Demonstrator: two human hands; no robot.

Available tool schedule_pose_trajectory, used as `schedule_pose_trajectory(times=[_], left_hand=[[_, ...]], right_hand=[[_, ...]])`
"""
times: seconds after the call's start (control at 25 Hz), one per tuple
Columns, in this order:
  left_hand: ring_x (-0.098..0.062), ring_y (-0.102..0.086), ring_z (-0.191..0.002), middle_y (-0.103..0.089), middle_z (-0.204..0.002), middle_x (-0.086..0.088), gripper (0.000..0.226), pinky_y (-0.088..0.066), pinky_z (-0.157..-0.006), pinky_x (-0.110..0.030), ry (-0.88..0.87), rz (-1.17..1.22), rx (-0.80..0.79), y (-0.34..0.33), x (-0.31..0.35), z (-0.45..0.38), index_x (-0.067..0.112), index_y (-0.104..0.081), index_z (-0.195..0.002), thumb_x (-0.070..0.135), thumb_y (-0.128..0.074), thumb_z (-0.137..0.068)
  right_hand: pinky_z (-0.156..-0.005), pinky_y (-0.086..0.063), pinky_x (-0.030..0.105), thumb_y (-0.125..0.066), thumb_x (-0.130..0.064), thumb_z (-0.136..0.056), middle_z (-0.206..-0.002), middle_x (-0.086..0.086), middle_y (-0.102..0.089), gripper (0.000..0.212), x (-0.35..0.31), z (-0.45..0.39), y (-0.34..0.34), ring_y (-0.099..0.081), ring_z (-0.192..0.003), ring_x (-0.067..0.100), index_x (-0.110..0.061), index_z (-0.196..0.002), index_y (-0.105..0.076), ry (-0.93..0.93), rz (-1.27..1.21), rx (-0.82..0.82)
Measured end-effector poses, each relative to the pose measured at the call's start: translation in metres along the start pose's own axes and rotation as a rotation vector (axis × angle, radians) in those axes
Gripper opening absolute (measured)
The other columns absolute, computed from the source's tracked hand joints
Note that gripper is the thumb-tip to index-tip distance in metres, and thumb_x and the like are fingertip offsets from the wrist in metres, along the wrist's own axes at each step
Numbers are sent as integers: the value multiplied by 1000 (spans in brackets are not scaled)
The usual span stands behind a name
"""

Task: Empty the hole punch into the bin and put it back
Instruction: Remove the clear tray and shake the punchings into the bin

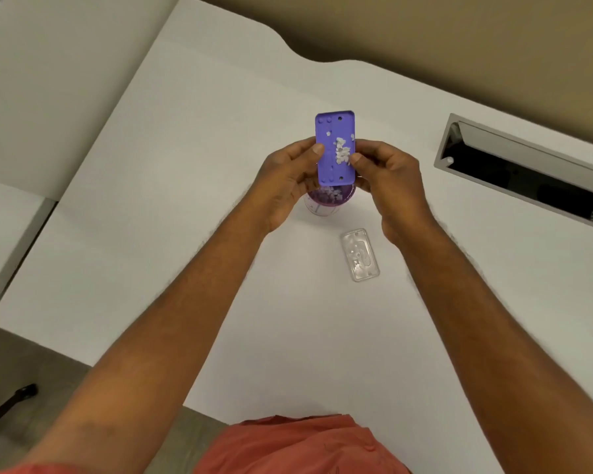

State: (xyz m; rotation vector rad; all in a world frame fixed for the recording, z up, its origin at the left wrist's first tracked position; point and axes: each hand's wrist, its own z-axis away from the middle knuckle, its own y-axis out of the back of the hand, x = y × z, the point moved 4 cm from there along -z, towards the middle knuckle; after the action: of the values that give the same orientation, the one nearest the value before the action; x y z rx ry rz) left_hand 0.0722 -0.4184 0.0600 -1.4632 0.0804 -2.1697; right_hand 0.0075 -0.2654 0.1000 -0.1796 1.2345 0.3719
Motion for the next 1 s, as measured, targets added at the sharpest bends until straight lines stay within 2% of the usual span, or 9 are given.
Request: schedule_pose_trajectory(times=[0.2,0.36,0.44,0.56,0.64,0.8,0.92,1.0], left_hand=[[-36,-68,-120,-67,-134,-20,40,-54,-105,-53,-22,-78,18,12,11,-23,3,-54,-141,14,-59,-103],[-31,-71,-116,-68,-133,-19,41,-60,-98,-45,-47,-144,15,14,15,-28,3,-54,-141,10,-60,-101],[-29,-71,-115,-68,-132,-17,41,-61,-93,-40,-56,-164,25,13,15,-28,3,-54,-142,9,-60,-101],[-26,-71,-115,-69,-131,-16,41,-62,-88,-36,-70,-168,42,14,15,-29,3,-54,-141,9,-61,-101],[-26,-71,-116,-69,-131,-16,41,-62,-88,-37,-76,-159,50,14,15,-28,2,-54,-140,7,-62,-100],[-27,-70,-117,-68,-131,-17,41,-62,-85,-35,-98,-144,79,14,14,-25,1,-54,-139,6,-63,-99],[-25,-71,-115,-68,-131,-18,42,-62,-83,-34,-107,-149,92,15,14,-23,1,-54,-139,6,-64,-99],[-26,-70,-116,-67,-132,-18,43,-63,-86,-37,-113,-155,93,16,13,-21,1,-53,-140,6,-64,-99]], right_hand=[[-97,-61,42,-54,3,-97,-114,8,-78,34,5,-22,-6,-74,-107,24,-9,-123,-71,84,129,-1],[-91,-61,34,-52,4,-93,-115,0,-76,40,9,-28,-7,-73,-100,11,-12,-124,-70,177,307,56],[-86,-60,30,-51,0,-93,-120,-1,-71,38,8,-21,-6,-69,-95,8,-13,-125,-67,302,442,123],[-82,-56,29,-49,-6,-95,-129,2,-63,36,5,-8,-13,-60,-112,17,-14,-128,-63,597,773,127],[-82,-51,29,-48,-9,-95,-136,6,-61,41,8,-4,-20,-56,-118,25,-12,-133,-61,690,942,80],[-90,-53,41,-45,-12,-95,-141,11,-60,47,22,4,-25,-58,-117,33,-7,-141,-57,681,1148,52],[-91,-54,42,-41,-17,-97,-142,12,-59,49,34,12,-23,-58,-118,33,-7,-143,-54,642,1187,15],[-93,-54,43,-47,-13,-98,-143,12,-59,47,39,16,-23,-57,-121,33,-7,-144,-54,629,1177,1]])
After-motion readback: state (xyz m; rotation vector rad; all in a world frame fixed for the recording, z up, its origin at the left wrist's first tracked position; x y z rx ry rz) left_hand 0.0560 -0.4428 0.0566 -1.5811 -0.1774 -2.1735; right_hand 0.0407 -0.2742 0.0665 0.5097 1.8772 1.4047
